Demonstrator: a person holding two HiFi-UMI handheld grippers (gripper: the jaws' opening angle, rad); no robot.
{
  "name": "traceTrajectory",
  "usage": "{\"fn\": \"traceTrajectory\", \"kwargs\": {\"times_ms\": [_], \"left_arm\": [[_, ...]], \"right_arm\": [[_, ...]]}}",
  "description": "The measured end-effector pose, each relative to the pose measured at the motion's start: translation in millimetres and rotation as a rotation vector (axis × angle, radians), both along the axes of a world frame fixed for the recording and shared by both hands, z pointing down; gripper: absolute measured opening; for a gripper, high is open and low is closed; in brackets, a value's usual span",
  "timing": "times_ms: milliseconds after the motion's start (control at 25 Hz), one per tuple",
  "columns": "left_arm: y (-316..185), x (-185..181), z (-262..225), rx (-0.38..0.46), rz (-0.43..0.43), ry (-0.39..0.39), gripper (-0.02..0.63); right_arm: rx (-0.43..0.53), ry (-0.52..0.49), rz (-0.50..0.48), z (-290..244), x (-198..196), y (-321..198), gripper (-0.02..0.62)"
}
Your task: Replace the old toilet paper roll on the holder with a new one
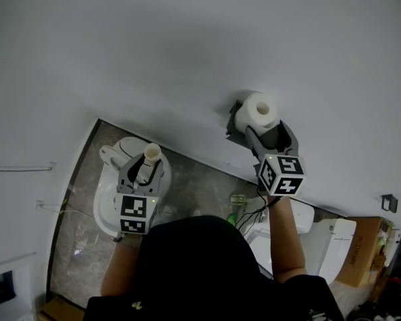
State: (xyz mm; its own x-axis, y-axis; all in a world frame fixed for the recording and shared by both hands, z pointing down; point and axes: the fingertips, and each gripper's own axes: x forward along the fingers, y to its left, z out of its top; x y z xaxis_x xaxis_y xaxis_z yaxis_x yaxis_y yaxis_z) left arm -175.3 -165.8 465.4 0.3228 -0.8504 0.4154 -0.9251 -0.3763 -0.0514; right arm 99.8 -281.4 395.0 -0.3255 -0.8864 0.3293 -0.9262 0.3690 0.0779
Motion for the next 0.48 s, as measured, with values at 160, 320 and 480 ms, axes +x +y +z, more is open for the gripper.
{"fn": "traceTrajectory", "kwargs": {"times_ms": [160, 320, 480], "left_arm": [[-9.2, 15.4, -0.7, 0.004, 0.047, 0.004, 0.169], [-17.7, 32.6, -2.6, 0.009, 0.095, 0.013, 0.170], [-23.8, 54.0, 1.1, 0.002, 0.166, 0.011, 0.170]], "right_arm": [[0.027, -0.033, 0.003, -10.5, 7.6, 14.8, 0.403], [0.069, -0.053, -0.010, -19.6, 13.6, 34.9, 0.402], [0.084, -0.050, 0.017, -17.2, 29.2, 58.0, 0.338]]}}
